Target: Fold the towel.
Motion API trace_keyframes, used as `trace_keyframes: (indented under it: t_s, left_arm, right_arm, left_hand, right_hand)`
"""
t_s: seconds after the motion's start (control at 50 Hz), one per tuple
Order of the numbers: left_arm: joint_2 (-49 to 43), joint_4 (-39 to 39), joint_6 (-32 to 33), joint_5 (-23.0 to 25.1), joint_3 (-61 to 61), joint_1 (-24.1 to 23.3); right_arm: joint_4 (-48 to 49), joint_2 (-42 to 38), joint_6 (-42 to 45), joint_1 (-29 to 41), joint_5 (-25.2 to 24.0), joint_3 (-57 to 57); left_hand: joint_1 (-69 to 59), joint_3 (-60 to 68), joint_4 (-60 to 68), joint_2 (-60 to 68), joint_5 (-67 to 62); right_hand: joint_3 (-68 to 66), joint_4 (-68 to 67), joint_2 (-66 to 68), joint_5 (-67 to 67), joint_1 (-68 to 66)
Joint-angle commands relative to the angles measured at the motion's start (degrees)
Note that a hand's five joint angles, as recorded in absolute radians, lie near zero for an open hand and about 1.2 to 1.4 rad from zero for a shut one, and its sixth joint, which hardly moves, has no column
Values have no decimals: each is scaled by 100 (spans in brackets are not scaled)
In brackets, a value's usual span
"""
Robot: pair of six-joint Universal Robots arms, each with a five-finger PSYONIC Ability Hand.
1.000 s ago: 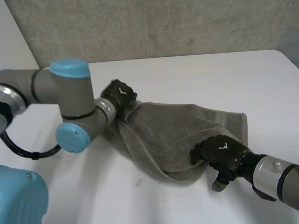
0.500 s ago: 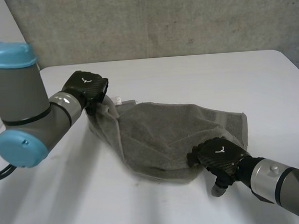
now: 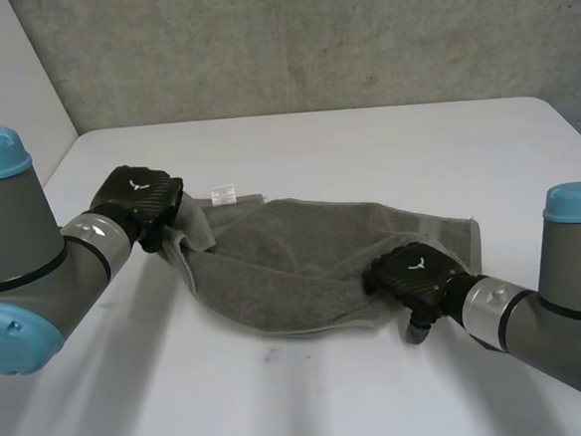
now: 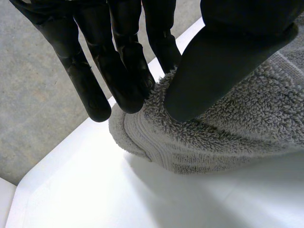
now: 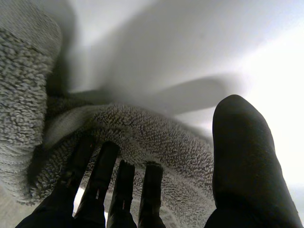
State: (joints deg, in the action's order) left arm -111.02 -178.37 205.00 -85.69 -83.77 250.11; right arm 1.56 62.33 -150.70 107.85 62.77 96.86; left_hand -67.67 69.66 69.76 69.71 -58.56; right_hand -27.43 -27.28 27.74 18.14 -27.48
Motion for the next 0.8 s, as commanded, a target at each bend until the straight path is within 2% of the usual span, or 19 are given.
trace_keyframes:
  t_s: [0.02,0.18,0.22,0.24,0.26,0.28,0.32,0.44,0.54,0.56,0.6,0.62,0.66,0.72,0.76,0.8]
  left_arm:
    - [-7,-58,-3,-1,10,2]
    - [-42,-137,-21,-1,1,11]
    - [-51,-172,-135,-1,-8,11]
    - [-51,-172,-135,-1,-8,11]
    - [-51,-172,-205,-1,-8,20]
    - [-51,-172,-206,-1,-8,20]
    - [-51,-172,-302,8,-8,11]
    - [-7,-172,-337,-1,-8,-15]
    - [220,-155,-503,-27,18,-59]
    - [222,-154,-504,-27,18,-59]
    - [737,-154,-915,-27,18,-51]
    - [740,-154,-918,-27,18,-51]
    - [1177,-154,-1442,-36,27,-68]
    - [1426,-146,-1691,-45,27,-77]
    - [1968,-119,-2137,-54,-17,-86]
    - [2214,-119,-2322,-62,-52,-86]
  right_arm:
    - [19,-186,-38,201,165,-220]
    - [19,-353,-258,368,218,-431]
    - [19,-432,-285,438,236,-527]
    - [19,-432,-285,438,236,-528]
    - [19,-441,-302,447,236,-571]
    - [19,-441,-302,447,236,-572]
    - [11,-441,-346,456,244,-624]
    - [-60,-239,-469,403,306,-765]
    - [-488,945,-478,307,271,-1097]
    - [-490,947,-478,306,271,-1099]
    - [-1189,1367,-434,140,236,-1615]
    - [-1193,1369,-434,139,236,-1617]
    - [-2103,1588,-399,-123,174,-2299]
    - [-2547,1633,-329,-230,157,-2655]
    - [-3325,1677,3,-405,61,-3258]
    - [-3677,1721,206,-484,25,-3505]
  left_hand:
    - [-1233,1034,1024,1029,-1144]
    - [-1233,1034,1024,1029,-1144]
    - [-1233,1034,1024,1029,-1144]
    - [-1233,1034,1024,1029,-1144]
    - [-1233,1034,1024,1029,-1144]
    - [-1233,1034,1024,1029,-1144]
    - [-1233,1034,1024,1029,-1144]
    - [-1233,1034,1024,1029,-1144]
    - [-1233,1034,1024,1029,-1144]
    - [-1233,1034,1024,1029,-1144]
    - [-1233,1034,1024,1029,-1144]
    - [-1233,1034,1024,1029,-1144]
    - [-1233,1034,1024,1029,-1144]
    - [-1233,1034,1024,1029,-1144]
    - [-1233,1034,1024,1029,-1144]
    - [-1233,1034,1024,1029,-1144]
  right_hand:
    - [-216,-231,185,145,-212]
    - [-1209,-1224,1178,1138,-1204]
    - [-2179,-2194,2148,2108,-2175]
    - [-2184,-2200,2154,2113,-2180]
    - [-2934,-2949,2903,2863,-2930]
    - [-2941,-2957,2911,2870,-2937]
    - [-5065,-5081,5035,4995,-5061]
    - [-5257,-5272,5226,5186,-5252]
    - [-5257,-5272,5226,5186,-5252]
    - [-5257,-5272,5226,5186,-5252]
    - [-5257,-5272,5226,5186,-5252]
    - [-5257,-5272,5226,5186,-5252]
    - [-5257,-5272,5226,5186,-5252]
    - [-5257,-5272,5226,5186,-5252]
    - [-5257,-5272,5226,5186,-5252]
    - [-5257,-5272,5226,5186,-5252]
